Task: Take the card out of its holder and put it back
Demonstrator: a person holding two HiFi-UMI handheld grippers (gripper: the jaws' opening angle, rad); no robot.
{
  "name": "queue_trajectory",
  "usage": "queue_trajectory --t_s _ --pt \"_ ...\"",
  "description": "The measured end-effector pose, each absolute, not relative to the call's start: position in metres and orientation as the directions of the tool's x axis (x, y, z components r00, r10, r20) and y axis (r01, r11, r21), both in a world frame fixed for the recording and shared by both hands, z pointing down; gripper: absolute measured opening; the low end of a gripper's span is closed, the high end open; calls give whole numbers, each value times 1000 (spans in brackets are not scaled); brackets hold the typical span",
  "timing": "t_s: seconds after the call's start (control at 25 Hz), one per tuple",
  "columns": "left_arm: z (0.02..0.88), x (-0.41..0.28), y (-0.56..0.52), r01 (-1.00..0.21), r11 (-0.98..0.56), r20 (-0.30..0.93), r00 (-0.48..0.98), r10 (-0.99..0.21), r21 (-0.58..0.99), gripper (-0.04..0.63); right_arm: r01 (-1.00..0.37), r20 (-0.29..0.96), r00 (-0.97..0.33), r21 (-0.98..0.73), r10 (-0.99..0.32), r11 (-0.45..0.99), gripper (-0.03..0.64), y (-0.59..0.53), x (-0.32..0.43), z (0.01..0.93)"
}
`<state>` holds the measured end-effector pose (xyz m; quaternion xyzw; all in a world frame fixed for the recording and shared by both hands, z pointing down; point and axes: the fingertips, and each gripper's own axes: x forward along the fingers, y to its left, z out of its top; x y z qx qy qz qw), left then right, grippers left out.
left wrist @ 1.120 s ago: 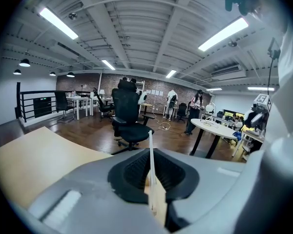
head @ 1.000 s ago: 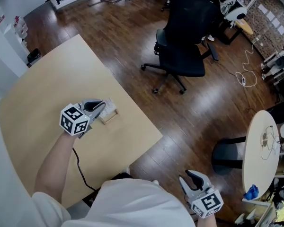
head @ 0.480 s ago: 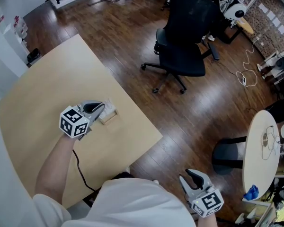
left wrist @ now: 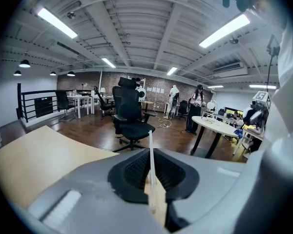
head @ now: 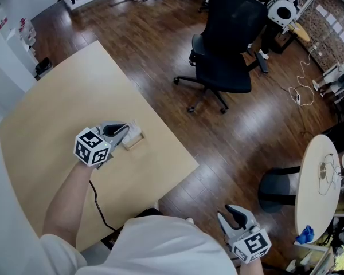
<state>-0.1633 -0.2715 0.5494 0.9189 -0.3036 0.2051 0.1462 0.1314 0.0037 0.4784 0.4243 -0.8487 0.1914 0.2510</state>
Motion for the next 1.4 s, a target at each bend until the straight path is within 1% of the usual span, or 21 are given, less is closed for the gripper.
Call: queue_trajectory --t_s 0.88,0.92,0.96,1.0,1.16,1.4 --pt "597 -157 -268 -629 -759 517 713 -474 171 21 -816 609 -510 -121 -607 565 121 11 129 477" --pt "598 -158 -269 -631 -758 517 710 -477 167 31 -813 610 -513 -121 -604 569 121 9 127 479" --pt "599 -158 -271 -634 -756 517 708 -481 163 64 -810 611 -517 -121 -600 574 121 8 126 480" --pt "598 -158 -272 -639 -753 515 704 -489 159 91 -806 611 -521 -121 -596 579 121 8 126 480" --pt "587 -164 -268 -670 -730 497 683 -535 134 108 -782 610 -544 -120 -576 612 121 7 123 479" --pt "557 -195 -246 -763 -641 455 601 -657 82 109 -711 582 -611 -107 -536 695 121 -5 119 478"
